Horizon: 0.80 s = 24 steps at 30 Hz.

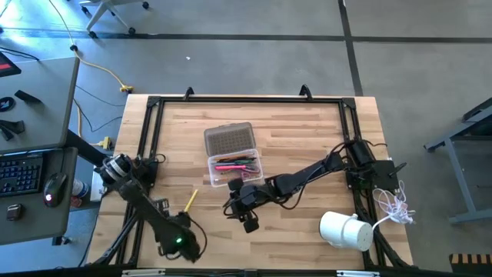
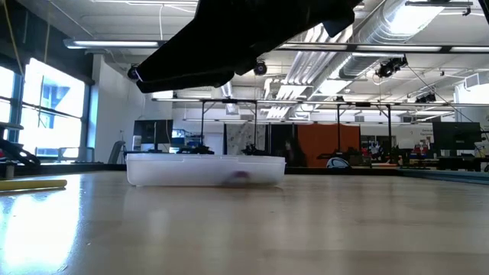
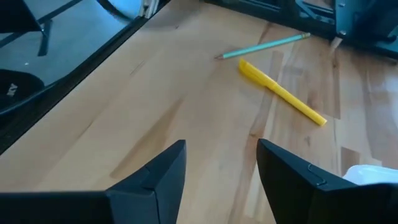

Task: Pick & place school supplies into a supply box
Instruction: Put the blue pencil into the gray supply box

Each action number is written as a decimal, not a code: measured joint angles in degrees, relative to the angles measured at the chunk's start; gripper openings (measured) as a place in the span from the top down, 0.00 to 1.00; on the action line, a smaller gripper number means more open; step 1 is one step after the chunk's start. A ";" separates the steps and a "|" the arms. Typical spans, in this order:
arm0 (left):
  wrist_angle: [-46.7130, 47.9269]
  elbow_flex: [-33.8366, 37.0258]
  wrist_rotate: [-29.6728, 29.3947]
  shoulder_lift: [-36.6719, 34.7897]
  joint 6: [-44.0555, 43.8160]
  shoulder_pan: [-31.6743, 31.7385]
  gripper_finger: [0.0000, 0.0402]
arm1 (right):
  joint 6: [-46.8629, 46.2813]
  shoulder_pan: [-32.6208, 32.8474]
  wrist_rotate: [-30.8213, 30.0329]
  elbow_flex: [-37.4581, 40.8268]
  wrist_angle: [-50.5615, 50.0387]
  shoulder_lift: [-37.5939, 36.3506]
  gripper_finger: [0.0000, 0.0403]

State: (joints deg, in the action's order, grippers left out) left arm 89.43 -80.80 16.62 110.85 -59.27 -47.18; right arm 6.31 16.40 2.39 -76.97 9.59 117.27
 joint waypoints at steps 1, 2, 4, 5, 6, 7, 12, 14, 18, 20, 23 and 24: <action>-0.07 1.68 1.63 0.04 3.51 0.81 0.53 | 0.01 0.14 0.04 0.00 -0.21 0.00 0.56; -0.38 3.27 2.87 0.06 7.12 1.68 0.51 | 0.13 0.22 0.04 0.00 -0.37 0.00 0.56; -1.46 6.25 4.02 0.06 13.13 3.59 0.48 | 0.88 0.24 0.04 0.00 -0.34 0.00 0.56; -2.34 7.46 4.14 0.06 15.65 4.54 0.48 | 1.42 0.22 0.02 0.00 -0.31 0.00 0.56; -3.57 8.56 4.74 0.05 17.92 5.48 0.47 | 1.61 0.22 -0.02 0.00 -0.33 0.00 0.56; -5.05 9.81 5.61 0.04 20.08 6.44 0.47 | 1.61 0.22 -0.02 0.00 -0.35 0.00 0.56; -10.92 15.76 6.95 0.05 26.07 9.50 0.50 | 1.62 0.11 -0.04 0.00 -0.55 -0.01 0.56; -12.42 17.75 7.00 0.04 26.41 10.25 0.51 | 1.64 0.11 -0.02 0.00 -0.72 -0.02 0.56; -15.73 20.72 7.01 0.06 28.44 11.22 0.52 | 1.64 0.11 -0.02 0.00 -0.73 -0.02 0.56; -17.08 21.75 6.96 0.05 30.07 11.31 0.52 | 1.64 0.11 -0.02 0.00 -0.75 -0.01 0.56; -17.58 22.68 5.99 0.04 30.92 11.30 0.51 | 1.64 0.11 -0.03 0.00 -0.72 0.00 0.56; -17.91 22.87 5.73 0.04 30.98 11.30 0.51 | 1.66 0.11 -0.03 0.00 -0.72 -0.02 0.56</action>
State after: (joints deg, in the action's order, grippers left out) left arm 71.53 -57.93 22.35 110.89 -28.29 -35.88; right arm 7.97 16.51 2.37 -76.97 8.86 117.25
